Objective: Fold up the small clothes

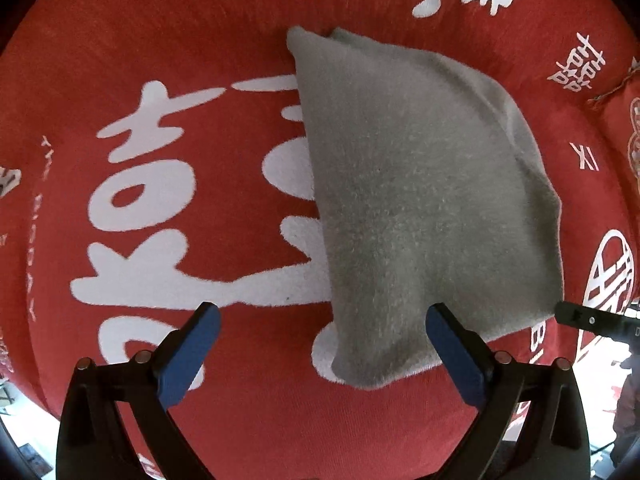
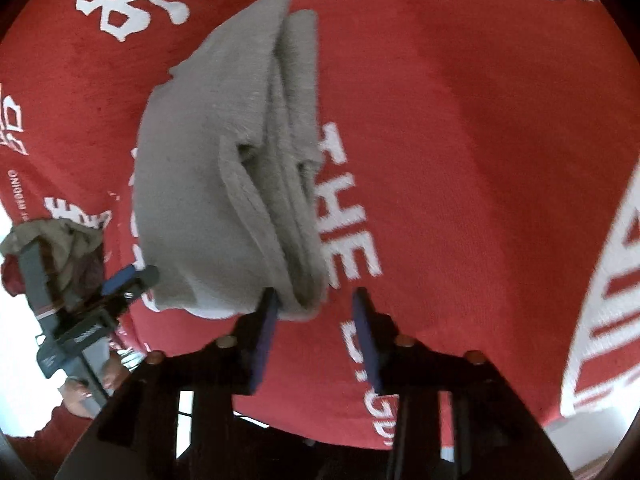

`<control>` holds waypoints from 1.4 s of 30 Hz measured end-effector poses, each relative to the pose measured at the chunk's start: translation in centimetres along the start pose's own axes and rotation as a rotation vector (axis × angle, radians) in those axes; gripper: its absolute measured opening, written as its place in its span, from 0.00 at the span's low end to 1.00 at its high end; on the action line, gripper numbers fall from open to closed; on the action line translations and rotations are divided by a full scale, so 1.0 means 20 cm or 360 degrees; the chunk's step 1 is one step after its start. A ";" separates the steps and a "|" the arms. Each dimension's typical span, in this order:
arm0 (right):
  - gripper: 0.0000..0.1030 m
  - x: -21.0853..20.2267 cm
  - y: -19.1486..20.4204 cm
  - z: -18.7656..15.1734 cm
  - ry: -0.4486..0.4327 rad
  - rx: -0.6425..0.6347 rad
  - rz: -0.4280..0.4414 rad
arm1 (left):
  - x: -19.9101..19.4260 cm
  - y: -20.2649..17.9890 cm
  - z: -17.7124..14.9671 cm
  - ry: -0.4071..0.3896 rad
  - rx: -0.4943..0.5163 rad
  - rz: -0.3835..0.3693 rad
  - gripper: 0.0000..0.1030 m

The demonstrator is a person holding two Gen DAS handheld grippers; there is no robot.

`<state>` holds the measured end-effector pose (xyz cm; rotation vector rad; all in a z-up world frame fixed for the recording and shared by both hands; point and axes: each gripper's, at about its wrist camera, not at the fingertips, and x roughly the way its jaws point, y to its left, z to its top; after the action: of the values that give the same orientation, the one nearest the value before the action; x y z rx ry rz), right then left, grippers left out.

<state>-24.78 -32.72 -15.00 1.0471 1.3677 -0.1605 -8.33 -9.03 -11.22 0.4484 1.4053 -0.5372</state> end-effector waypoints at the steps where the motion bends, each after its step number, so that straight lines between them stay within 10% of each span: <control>1: 0.43 -0.02 0.00 -0.02 -0.0009 0.0012 -0.0014 | -0.01 0.00 -0.01 0.0006 0.0000 0.0019 1.00; 12: 0.61 -0.11 0.23 -0.21 -0.0117 -0.0079 -0.0027 | -0.19 0.08 -0.14 0.0042 -0.0113 -0.0098 1.00; 17: 0.69 -0.10 0.33 -0.31 -0.0159 -0.0136 -0.0024 | -0.21 0.06 -0.22 0.0064 -0.0001 0.0132 1.00; 26: 0.73 -0.10 0.34 -0.45 -0.0161 -0.0102 -0.0051 | -0.21 0.08 -0.29 0.0098 0.0038 0.0100 1.00; 42: 0.73 -0.12 0.26 -0.27 -0.0071 -0.0120 -0.0077 | -0.16 -0.10 -0.16 0.0162 -0.0003 0.0127 1.00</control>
<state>-25.80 -27.16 -9.53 0.9430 1.3490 -0.1661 -12.31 -8.42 -8.38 0.5343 1.4786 -0.4539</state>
